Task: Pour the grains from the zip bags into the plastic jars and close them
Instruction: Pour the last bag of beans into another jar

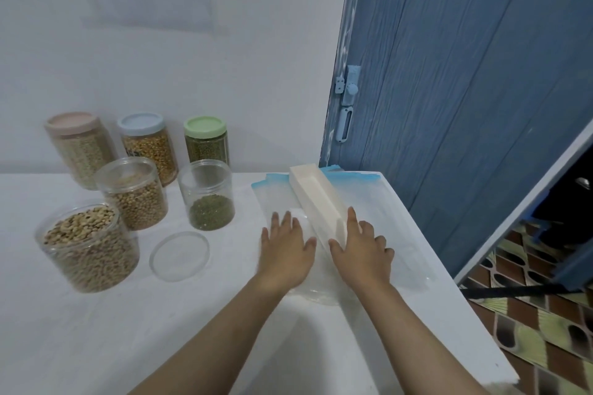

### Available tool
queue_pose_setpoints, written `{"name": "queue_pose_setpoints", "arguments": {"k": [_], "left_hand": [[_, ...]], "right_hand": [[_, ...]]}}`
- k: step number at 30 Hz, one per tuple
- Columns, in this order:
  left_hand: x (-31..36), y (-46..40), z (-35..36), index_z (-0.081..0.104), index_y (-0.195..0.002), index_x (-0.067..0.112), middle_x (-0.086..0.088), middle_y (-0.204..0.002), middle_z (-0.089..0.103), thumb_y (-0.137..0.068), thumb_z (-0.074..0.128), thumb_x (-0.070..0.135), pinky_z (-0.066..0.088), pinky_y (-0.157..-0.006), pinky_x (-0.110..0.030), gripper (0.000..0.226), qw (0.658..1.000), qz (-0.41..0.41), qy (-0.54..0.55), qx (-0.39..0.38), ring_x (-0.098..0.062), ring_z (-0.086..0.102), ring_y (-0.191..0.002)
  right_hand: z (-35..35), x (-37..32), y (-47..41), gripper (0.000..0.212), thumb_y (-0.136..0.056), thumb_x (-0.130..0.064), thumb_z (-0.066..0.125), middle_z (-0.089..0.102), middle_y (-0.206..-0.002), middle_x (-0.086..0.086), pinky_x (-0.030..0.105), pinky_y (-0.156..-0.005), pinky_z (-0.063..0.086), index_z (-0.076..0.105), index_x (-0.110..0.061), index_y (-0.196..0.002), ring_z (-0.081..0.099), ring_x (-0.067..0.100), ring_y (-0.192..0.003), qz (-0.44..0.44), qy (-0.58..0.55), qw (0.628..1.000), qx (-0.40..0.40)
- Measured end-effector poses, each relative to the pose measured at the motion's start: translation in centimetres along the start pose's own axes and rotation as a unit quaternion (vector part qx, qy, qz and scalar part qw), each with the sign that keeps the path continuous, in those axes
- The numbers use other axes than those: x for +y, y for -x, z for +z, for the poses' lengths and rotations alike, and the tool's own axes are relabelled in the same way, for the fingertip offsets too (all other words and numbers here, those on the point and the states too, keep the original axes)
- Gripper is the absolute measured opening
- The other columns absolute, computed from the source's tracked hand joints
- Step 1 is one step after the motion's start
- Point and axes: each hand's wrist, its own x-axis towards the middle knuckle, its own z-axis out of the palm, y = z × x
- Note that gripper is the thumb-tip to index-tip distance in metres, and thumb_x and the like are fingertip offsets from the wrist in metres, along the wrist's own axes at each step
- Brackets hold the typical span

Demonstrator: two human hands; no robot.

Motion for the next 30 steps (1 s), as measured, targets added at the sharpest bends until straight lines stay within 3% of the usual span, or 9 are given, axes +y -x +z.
{"name": "queue_pose_setpoints", "arguments": {"k": [4,10,16,20,23,28,30], "left_hand": [[-0.1,1.4,2.4,0.004,-0.157,0.007,-0.006,-0.166,-0.004,-0.106,0.017,0.044,-0.005,-0.122,-0.045,0.064,0.997,0.013,-0.041,-0.062,-0.025,-0.013,-0.151],[-1.6,1.6,4.3,-0.002,-0.157,0.01,-0.004,-0.165,-0.011,-0.105,0.013,0.046,-0.008,-0.122,-0.045,0.065,0.996,0.001,-0.062,-0.063,-0.022,-0.016,-0.151],[-2.4,1.8,2.5,0.003,-0.158,0.014,0.0,-0.166,-0.006,-0.105,0.019,0.048,-0.01,-0.121,-0.043,0.065,0.997,0.023,0.034,-0.07,-0.018,-0.011,-0.152],[-3.6,2.7,-1.1,0.01,-0.158,0.018,0.003,-0.166,0.002,-0.106,0.03,0.038,-0.009,-0.122,-0.04,0.058,0.992,0.03,0.123,-0.005,-0.017,-0.006,-0.152],[-5.6,3.8,-5.1,0.021,-0.156,0.017,0.002,-0.164,0.015,-0.105,0.039,0.029,-0.006,-0.121,-0.038,0.055,0.98,0.029,0.174,0.091,-0.016,0.006,-0.152],[-12.1,6.3,-12.2,0.051,-0.141,0.014,-0.003,-0.15,0.043,-0.093,0.041,0.031,0.013,-0.121,-0.054,0.051,0.952,0.035,0.176,0.249,-0.022,0.032,-0.142],[-15.4,7.1,-14.4,0.055,-0.138,0.016,-0.003,-0.147,0.045,-0.095,0.043,0.028,0.008,-0.122,-0.049,0.046,0.951,0.019,0.149,0.271,-0.022,0.034,-0.14]], "right_hand": [[0.5,0.5,-0.9,0.074,-0.1,-0.053,0.039,0.025,-0.158,0.003,0.044,-0.106,0.034,-0.001,-0.03,-0.157,0.04,0.029,-0.132,-0.005,0.005,1.0,0.019],[1.0,0.7,-1.1,0.073,-0.1,-0.055,0.037,0.024,-0.16,0.002,0.046,-0.108,0.034,0.002,-0.029,-0.157,0.038,0.029,-0.135,-0.006,-0.001,1.0,0.014],[0.1,0.4,-1.0,0.074,-0.098,-0.062,0.035,0.016,-0.164,0.003,0.051,-0.115,0.025,0.001,-0.032,-0.157,0.027,0.03,-0.145,-0.009,-0.009,1.0,0.009],[-1.7,-2.0,0.9,0.065,-0.1,-0.055,0.037,0.021,-0.163,-0.001,0.049,-0.118,0.02,0.015,-0.03,-0.157,0.025,0.025,-0.146,-0.061,-0.082,0.993,0.055],[-3.3,-5.6,2.9,0.058,-0.102,-0.044,0.044,0.031,-0.159,-0.006,0.042,-0.116,0.021,0.026,-0.03,-0.155,0.029,0.02,-0.143,-0.129,-0.182,0.973,0.064],[-3.7,-12.8,5.2,0.047,-0.098,-0.034,0.055,0.047,-0.147,-0.006,0.045,-0.115,0.03,0.048,-0.03,-0.144,0.038,0.02,-0.137,-0.225,-0.251,0.94,0.046],[-2.7,-15.9,5.7,0.044,-0.097,-0.034,0.057,0.048,-0.145,-0.006,0.041,-0.115,0.03,0.052,-0.032,-0.141,0.038,0.02,-0.136,-0.244,-0.251,0.937,0.019]]}}
